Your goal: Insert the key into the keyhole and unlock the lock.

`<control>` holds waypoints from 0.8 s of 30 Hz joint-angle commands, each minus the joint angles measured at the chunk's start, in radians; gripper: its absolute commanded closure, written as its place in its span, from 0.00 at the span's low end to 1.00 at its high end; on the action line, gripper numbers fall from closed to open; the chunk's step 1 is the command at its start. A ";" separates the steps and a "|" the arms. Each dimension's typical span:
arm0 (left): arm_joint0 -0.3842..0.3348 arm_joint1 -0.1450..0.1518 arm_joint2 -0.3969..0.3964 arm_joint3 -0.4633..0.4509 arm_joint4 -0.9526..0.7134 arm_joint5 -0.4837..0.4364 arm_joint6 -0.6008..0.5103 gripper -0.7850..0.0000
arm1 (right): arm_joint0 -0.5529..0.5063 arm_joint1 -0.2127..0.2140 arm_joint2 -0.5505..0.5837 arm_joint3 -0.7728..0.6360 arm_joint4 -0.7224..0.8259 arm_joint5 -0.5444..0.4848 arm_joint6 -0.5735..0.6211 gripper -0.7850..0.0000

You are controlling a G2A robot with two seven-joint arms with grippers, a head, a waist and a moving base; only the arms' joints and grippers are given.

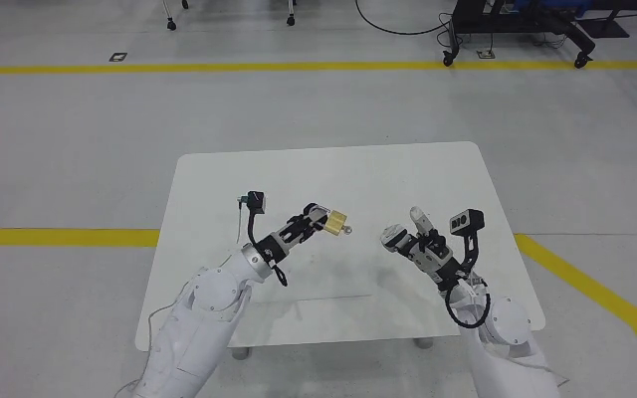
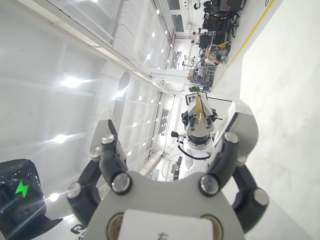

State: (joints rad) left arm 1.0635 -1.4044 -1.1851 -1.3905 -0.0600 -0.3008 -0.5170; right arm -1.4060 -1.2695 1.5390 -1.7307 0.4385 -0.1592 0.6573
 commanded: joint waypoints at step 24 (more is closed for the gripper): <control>0.055 0.043 0.042 -0.032 0.757 0.135 -0.027 1.00 | 0.001 0.000 0.000 0.001 0.001 0.002 0.001 0.00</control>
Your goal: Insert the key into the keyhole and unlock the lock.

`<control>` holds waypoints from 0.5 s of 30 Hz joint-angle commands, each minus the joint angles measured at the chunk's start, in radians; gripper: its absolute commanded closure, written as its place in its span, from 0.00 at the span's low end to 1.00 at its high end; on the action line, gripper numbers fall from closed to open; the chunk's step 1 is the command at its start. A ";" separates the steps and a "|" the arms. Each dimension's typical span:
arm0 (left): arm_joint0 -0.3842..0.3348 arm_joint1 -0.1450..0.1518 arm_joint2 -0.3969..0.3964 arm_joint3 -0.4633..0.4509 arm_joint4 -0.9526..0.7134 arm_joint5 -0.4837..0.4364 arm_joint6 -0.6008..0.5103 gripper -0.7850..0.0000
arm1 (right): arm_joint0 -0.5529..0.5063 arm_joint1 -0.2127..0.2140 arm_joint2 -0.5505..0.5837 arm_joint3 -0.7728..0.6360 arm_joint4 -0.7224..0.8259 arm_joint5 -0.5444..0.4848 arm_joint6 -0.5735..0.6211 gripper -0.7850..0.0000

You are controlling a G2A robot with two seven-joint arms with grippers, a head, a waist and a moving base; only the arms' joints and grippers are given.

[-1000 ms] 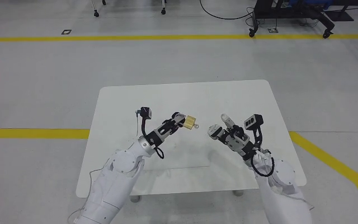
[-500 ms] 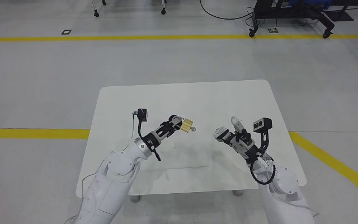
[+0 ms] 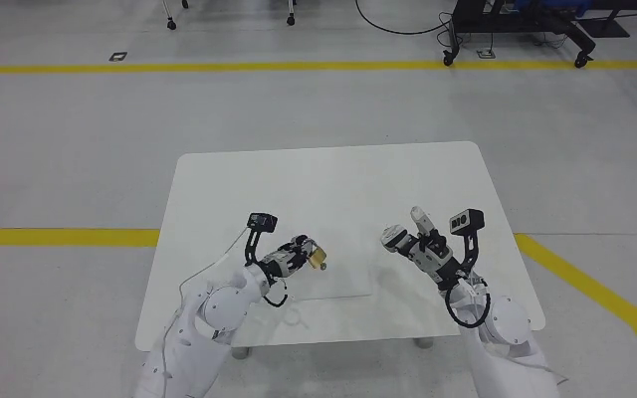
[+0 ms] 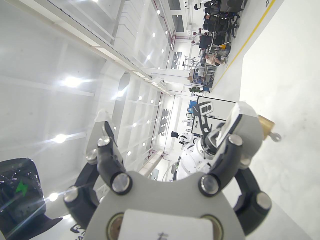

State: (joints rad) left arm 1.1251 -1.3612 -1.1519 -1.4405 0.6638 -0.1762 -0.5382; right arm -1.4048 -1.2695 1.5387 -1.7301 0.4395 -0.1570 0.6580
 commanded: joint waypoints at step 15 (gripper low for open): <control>-0.036 0.006 0.015 0.044 0.149 0.075 0.004 0.00 | 0.000 0.000 0.000 0.000 0.000 0.000 0.000 0.00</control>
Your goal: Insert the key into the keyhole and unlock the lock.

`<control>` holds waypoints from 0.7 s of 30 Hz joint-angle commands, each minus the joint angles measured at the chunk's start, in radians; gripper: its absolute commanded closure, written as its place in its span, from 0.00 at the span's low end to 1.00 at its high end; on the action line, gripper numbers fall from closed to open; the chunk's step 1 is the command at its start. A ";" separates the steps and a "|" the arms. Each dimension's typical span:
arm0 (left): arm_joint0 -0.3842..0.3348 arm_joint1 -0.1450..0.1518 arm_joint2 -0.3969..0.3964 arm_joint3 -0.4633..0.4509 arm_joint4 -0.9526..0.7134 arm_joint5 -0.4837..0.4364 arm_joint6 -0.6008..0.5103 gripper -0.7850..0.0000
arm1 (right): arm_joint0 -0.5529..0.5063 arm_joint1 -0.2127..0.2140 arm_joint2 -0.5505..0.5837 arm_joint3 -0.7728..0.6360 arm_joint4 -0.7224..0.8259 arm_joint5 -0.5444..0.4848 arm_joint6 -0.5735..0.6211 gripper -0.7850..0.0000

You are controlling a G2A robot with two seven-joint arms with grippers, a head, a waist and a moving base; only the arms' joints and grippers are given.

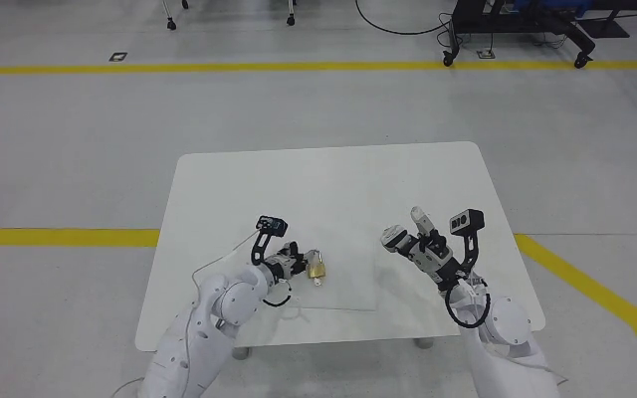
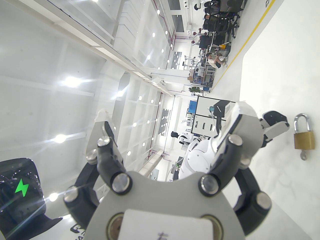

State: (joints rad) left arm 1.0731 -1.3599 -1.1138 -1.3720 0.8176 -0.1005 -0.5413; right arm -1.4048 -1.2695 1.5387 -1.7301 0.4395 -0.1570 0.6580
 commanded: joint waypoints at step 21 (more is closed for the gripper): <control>0.381 0.061 -0.477 -0.434 -0.087 -0.109 0.480 0.00 | 0.000 0.000 0.000 -0.002 -0.006 -0.002 -0.004 0.00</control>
State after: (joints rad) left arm 1.4586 -1.2993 -1.5888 -1.8191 0.7324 -0.2085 -0.0621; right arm -1.4048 -1.2695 1.5387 -1.7302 0.4394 -0.1572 0.6579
